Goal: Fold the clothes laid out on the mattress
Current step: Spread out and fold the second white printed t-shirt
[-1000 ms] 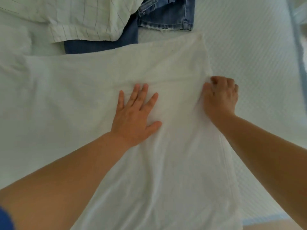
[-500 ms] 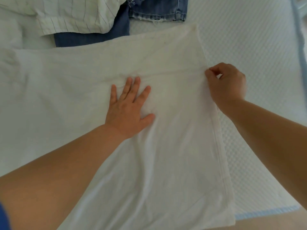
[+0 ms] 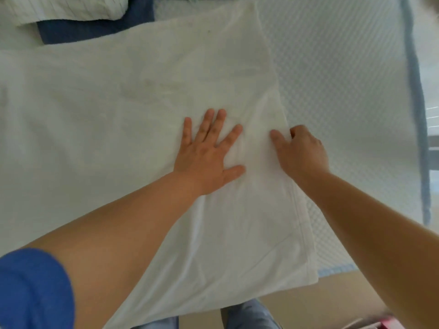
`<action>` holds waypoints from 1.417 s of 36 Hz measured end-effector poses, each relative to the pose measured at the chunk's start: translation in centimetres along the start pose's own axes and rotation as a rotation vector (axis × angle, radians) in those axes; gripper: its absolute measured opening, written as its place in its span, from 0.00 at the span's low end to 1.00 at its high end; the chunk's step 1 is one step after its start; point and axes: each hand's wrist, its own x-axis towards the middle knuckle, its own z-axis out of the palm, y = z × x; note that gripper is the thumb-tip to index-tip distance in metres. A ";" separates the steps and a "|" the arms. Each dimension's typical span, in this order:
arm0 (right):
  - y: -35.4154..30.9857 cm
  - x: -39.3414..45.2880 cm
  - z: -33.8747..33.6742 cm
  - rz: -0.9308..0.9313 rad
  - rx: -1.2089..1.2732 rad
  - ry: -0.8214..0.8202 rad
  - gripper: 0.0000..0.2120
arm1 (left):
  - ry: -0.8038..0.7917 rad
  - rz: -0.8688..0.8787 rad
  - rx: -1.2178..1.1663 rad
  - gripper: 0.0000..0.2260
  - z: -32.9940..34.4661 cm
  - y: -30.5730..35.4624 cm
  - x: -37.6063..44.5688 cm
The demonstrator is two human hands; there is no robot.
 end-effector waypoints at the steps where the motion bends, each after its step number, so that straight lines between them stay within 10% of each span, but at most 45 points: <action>1: 0.7 -0.5 0.1 -0.004 -0.015 -0.002 0.20 | -0.011 -0.003 0.000 0.39 -0.1 0.1 0.1; 9: 5.6 -3.1 0.5 0.014 0.224 0.112 0.16 | 0.014 0.099 0.033 0.36 0.1 1.5 -2.0; 26: 11.0 -9.0 0.4 0.026 0.348 -0.415 0.07 | -0.002 0.169 -0.002 0.37 0.7 5.9 -3.4; 32: 15.4 -12.9 2.7 0.106 0.148 -0.481 0.13 | -0.035 0.154 0.049 0.37 2.2 6.3 -3.7; 37: 18.1 -16.1 3.4 0.166 0.494 -0.361 0.05 | -0.040 0.136 0.064 0.39 2.5 6.3 -3.5; 42: 18.2 -17.5 4.3 0.153 0.342 -0.430 0.21 | -0.026 0.140 0.022 0.42 1.9 6.7 -3.8; 47: 18.8 -17.5 4.6 0.242 0.526 -0.484 0.08 | 0.045 0.238 0.022 0.42 1.8 6.8 -5.7; 51: 19.7 -18.0 4.7 0.300 0.751 -0.550 0.18 | -0.031 0.185 0.081 0.42 2.8 5.0 -6.4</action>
